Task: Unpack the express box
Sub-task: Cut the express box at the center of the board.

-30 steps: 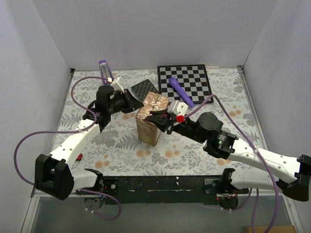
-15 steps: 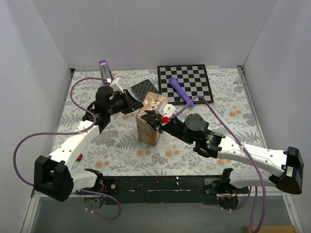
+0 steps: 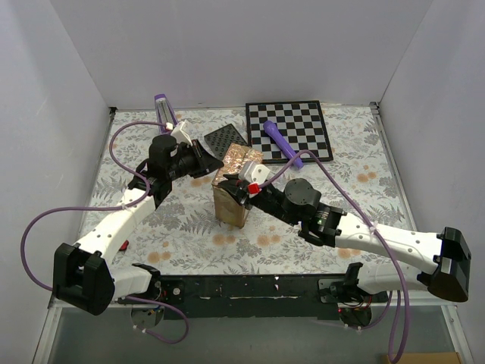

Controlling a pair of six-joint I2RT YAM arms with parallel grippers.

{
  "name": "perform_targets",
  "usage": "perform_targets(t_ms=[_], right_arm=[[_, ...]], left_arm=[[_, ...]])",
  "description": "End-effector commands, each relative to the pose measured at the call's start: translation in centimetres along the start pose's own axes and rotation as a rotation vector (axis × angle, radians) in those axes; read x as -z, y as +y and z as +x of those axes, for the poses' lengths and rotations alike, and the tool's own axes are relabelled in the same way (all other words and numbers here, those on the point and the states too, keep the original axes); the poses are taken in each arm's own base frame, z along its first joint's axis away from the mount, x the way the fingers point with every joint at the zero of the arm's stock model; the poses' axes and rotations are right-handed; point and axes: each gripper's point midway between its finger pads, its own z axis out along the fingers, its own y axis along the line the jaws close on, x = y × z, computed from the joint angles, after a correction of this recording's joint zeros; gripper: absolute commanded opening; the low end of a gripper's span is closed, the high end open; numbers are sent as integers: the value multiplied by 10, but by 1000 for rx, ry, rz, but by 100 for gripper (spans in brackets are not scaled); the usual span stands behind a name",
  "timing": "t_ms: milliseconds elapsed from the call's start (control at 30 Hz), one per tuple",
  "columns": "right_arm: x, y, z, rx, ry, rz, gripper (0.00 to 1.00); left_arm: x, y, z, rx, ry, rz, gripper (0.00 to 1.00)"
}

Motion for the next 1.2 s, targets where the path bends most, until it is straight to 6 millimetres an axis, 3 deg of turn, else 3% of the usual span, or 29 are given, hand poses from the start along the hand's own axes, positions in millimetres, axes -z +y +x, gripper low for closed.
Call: perform_targets(t_ms=[0,333,733,1100,1133,1167], right_arm=[[0,0,-12,0,-53,6,1],[4,1,0,3,-13,2,1],[23,-7,13,9,82,32,1],[37,-7,19,45,86,23,1],[37,-7,19,44,85,22,1],[37,-7,19,43,84,22,1]], left_arm=[[6,-6,-1,-12,-16,26,0],[6,-5,-2,-12,-22,22,0],[5,6,-4,-1,-42,-35,0],[3,-3,-2,18,-27,24,0],[4,-5,-3,23,-27,30,3],[5,-9,-5,21,-31,35,22]])
